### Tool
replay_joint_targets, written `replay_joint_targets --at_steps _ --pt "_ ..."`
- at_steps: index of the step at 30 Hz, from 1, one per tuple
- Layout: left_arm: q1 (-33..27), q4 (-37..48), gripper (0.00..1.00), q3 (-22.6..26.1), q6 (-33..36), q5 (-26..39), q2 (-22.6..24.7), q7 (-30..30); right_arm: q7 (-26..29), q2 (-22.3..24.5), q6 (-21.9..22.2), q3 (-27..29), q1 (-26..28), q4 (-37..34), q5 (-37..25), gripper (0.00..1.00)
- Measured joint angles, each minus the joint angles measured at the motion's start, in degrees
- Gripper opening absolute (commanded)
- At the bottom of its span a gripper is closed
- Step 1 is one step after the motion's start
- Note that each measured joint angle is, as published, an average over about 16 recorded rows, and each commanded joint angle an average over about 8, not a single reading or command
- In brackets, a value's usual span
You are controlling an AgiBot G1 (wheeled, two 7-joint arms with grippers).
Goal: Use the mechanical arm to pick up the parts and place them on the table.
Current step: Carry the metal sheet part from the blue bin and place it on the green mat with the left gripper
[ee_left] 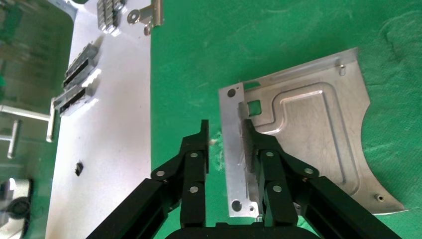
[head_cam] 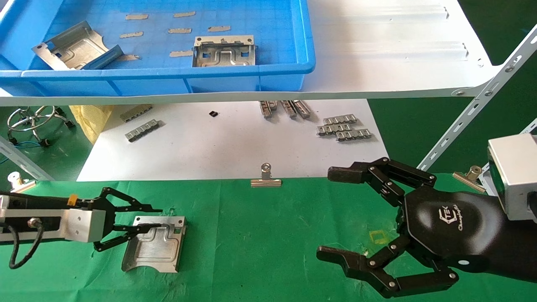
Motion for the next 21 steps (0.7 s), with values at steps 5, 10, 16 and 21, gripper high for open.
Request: replay_joint_targets --at_steps 5,10,16,21 --pt "0.6 2.1 1.00 -1.0 1.2 -1.8 -0.2 -2.6 0.0 0.0 0.0 0.0 0.0 0.0 0.0 1.00" --pt "2.8 3.7 1.00 -2.6 2.3 -4.6 -0.8 -7.8 0.0 0.0 0.0 0.0 0.0 0.0 0.0 1.00" --pt "6.1 4.7 1.00 -4.5 3.0 -7.9 -1.4 -13.2 0.0 0.0 0.0 0.0 0.0 0.0 0.0 1.00" --pt "7.6 4.8 1.00 -5.3 3.2 -9.2 -1.7 -15.0 0.0 0.0 0.0 0.0 0.0 0.0 0.0 1.00"
